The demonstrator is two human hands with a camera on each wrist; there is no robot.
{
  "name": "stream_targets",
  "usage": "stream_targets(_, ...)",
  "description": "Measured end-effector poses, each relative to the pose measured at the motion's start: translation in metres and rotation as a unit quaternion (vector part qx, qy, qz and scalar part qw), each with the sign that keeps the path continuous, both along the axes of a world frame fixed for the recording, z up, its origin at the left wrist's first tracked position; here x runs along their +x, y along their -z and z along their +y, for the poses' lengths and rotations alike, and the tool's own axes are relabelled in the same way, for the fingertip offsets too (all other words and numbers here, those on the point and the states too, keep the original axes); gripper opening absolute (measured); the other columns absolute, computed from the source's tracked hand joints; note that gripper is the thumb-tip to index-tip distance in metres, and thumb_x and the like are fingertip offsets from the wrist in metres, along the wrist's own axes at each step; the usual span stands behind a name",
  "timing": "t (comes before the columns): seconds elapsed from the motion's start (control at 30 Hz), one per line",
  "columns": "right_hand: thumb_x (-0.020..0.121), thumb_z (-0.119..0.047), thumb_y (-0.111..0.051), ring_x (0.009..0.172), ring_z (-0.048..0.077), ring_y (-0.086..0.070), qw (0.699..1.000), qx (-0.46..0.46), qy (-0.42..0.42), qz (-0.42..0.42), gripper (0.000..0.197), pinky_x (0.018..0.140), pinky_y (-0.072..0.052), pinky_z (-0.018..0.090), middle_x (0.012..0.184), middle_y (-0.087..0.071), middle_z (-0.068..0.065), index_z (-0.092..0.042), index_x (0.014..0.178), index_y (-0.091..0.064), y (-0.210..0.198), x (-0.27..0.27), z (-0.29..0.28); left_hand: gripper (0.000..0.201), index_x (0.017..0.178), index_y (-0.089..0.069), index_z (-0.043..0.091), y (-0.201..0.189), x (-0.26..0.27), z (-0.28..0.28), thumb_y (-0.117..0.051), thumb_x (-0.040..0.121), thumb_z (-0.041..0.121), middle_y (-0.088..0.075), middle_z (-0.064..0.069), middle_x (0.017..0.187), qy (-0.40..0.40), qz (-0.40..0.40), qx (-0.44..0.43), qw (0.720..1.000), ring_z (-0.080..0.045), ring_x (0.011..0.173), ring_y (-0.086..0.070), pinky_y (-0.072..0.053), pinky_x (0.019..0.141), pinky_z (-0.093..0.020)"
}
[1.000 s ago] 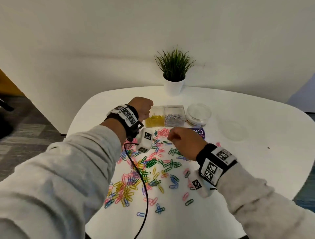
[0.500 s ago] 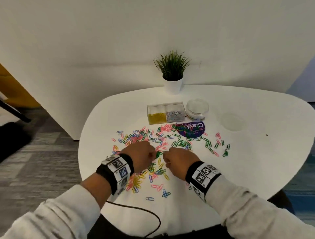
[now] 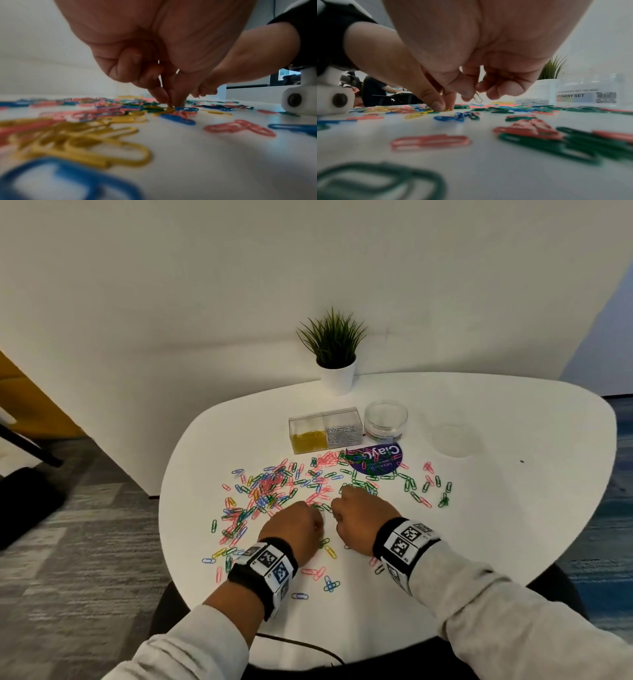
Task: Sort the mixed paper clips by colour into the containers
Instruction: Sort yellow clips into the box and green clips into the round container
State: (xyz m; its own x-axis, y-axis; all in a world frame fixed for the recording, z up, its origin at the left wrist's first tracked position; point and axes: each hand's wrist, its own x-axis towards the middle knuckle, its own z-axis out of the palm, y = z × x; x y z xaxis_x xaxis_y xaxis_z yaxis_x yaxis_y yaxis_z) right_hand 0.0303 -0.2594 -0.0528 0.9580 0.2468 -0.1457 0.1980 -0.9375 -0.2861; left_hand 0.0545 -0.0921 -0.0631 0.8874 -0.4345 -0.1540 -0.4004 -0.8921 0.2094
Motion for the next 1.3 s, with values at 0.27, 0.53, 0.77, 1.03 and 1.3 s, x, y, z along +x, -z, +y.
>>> stream_targets(0.27,0.101,-0.024,-0.036,0.079,0.025,-0.053,0.998,-0.023,-0.06,0.009,0.024,0.066,-0.034,0.032,0.102,-0.064,0.008,-0.016,0.113,-0.055,-0.002,-0.01,0.003,0.019,0.112,-0.056,0.024,0.003,-0.001,0.001,-0.05,0.095,0.019,-0.062,-0.002,0.104,0.0,0.027,-0.053,0.998,-0.024,0.093,-0.059,-0.047,0.078,-0.032)
stream_targets(0.53,0.096,-0.027,-0.053,0.094,0.029,-0.063,0.995,-0.049,-0.079,0.046,0.021,0.079,-0.052,0.037,0.105,-0.066,0.008,-0.014,0.108,-0.064,0.005,-0.006,0.007,0.017,0.109,-0.058,0.024,0.006,-0.004,0.002,-0.049,0.094,0.026,-0.064,-0.001,0.102,0.021,-0.007,-0.045,0.999,-0.021,0.089,-0.059,-0.039,0.069,-0.027)
stream_targets(0.77,0.091,-0.026,-0.05,0.082,0.023,-0.057,0.998,0.009,-0.038,0.057,0.007,0.07,-0.046,0.033,0.093,-0.06,0.002,-0.02,0.094,-0.053,-0.004,-0.01,-0.001,0.021,0.112,-0.059,0.023,0.004,-0.005,0.004,-0.054,0.092,0.025,-0.062,0.001,0.1,0.032,-0.003,-0.025,0.999,-0.02,0.089,-0.057,-0.039,0.07,-0.026)
stream_targets(1.03,0.087,-0.014,-0.056,0.06,0.016,-0.057,0.912,0.352,0.182,0.109,0.004,0.054,-0.046,0.03,0.074,-0.067,0.008,-0.01,0.089,-0.055,-0.031,-0.017,-0.03,0.023,0.09,-0.074,0.014,-0.058,0.019,0.078,-0.052,0.095,0.009,-0.068,-0.003,0.077,-0.199,0.168,-0.297,0.919,-0.008,0.058,-0.056,-0.043,0.054,-0.019)
stream_targets(1.3,0.092,-0.009,-0.049,0.058,0.017,-0.044,0.885,0.368,0.144,0.245,0.007,0.053,-0.034,0.026,0.072,-0.054,0.006,-0.012,0.088,-0.054,-0.02,-0.007,0.026,0.024,0.066,-0.05,0.009,-0.053,-0.001,0.146,-0.036,0.082,-0.001,-0.05,-0.011,0.069,-0.438,0.3,-0.495,0.688,-0.019,0.046,-0.048,-0.038,0.039,-0.019)
